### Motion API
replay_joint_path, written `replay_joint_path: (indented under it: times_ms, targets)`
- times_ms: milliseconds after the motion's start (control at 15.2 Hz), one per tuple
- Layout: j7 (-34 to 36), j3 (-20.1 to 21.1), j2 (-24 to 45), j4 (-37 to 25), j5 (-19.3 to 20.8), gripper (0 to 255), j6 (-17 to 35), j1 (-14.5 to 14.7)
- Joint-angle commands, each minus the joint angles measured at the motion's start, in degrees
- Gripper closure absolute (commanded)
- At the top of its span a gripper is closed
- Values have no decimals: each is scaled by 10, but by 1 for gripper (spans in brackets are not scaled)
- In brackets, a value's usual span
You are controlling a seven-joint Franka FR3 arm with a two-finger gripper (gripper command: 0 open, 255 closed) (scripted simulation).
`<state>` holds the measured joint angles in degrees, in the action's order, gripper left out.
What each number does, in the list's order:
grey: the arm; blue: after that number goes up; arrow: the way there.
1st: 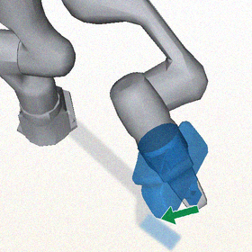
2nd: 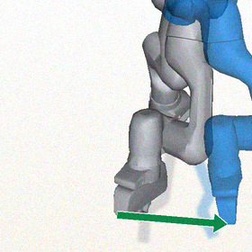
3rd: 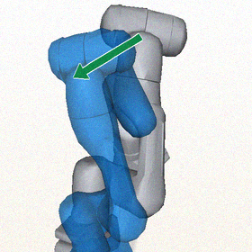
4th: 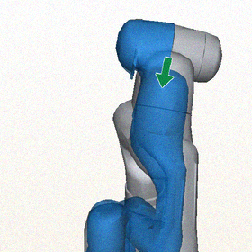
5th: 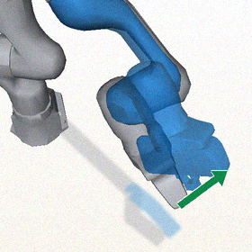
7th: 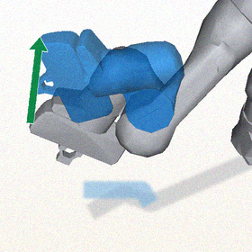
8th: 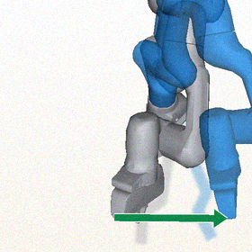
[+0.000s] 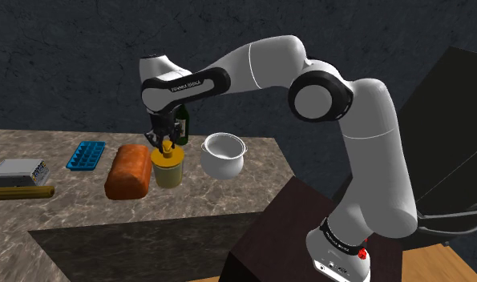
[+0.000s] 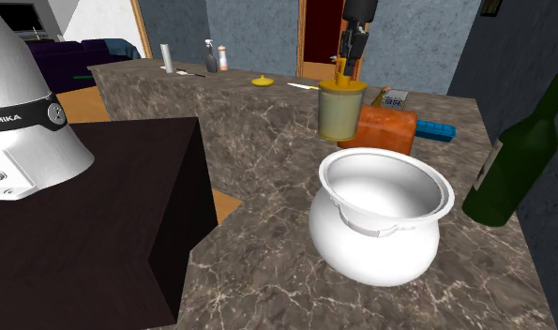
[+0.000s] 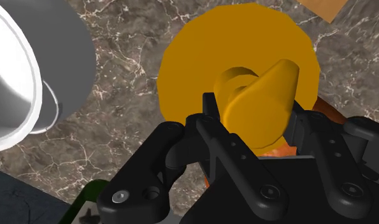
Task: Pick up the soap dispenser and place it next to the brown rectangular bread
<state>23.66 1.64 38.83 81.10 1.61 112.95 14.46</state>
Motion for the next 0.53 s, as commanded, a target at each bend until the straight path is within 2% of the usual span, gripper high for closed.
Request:
replay_joint_path:
  times_ms: [0, 462]
  targets:
    - [0, 0, 6, 4, 0, 255, 12, 0]
    - [1, -1, 34, 14, 1, 255, 49, 0]
